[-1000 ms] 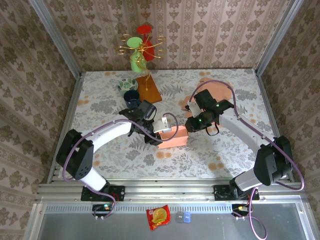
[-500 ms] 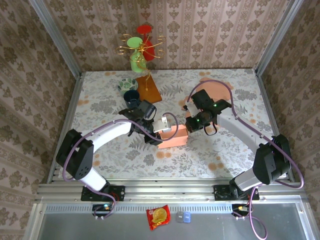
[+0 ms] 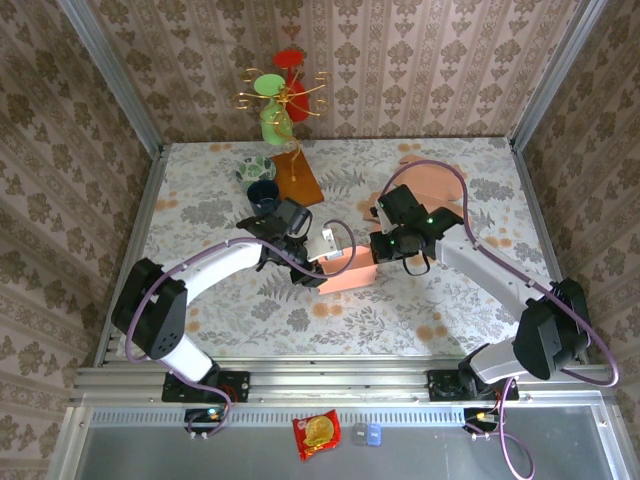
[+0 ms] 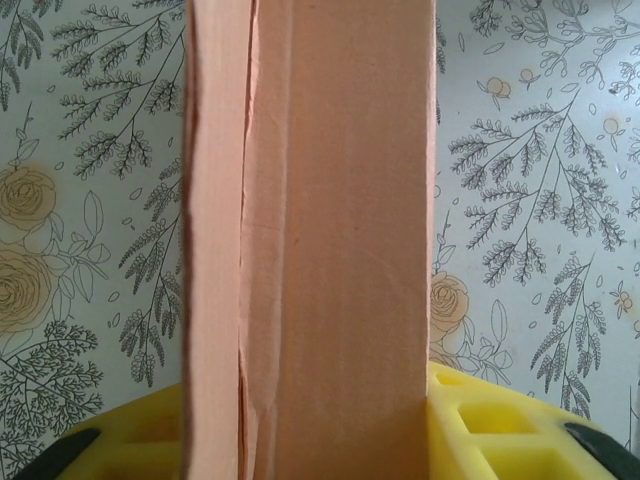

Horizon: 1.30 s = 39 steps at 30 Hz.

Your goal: Fold the paper box

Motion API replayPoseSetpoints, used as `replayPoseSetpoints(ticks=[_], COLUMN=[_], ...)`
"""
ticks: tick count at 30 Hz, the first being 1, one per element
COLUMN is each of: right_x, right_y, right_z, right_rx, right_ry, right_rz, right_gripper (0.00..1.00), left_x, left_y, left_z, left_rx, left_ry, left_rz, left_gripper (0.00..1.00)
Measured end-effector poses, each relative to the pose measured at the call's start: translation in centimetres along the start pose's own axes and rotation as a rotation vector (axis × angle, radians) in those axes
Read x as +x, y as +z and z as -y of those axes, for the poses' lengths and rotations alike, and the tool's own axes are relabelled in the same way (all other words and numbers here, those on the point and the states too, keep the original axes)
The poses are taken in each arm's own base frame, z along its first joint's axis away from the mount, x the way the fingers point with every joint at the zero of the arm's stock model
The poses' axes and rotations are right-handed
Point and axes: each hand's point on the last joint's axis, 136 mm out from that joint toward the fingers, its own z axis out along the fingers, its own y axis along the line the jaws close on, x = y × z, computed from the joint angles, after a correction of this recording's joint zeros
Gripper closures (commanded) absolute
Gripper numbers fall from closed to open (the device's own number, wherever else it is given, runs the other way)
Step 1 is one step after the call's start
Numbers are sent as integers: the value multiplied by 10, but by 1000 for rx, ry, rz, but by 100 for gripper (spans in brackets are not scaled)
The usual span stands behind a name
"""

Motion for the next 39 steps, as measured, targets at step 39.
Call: replayPoseSetpoints(ticks=[39], right_x=[10], right_y=[11], right_z=[5], right_rx=[170], right_ry=[45], right_rz=[264], right_gripper=[100], left_x=[0], left_y=[5], left_z=[-9], left_rx=[9], left_ry=[-97], left_rz=[24], left_gripper=[51])
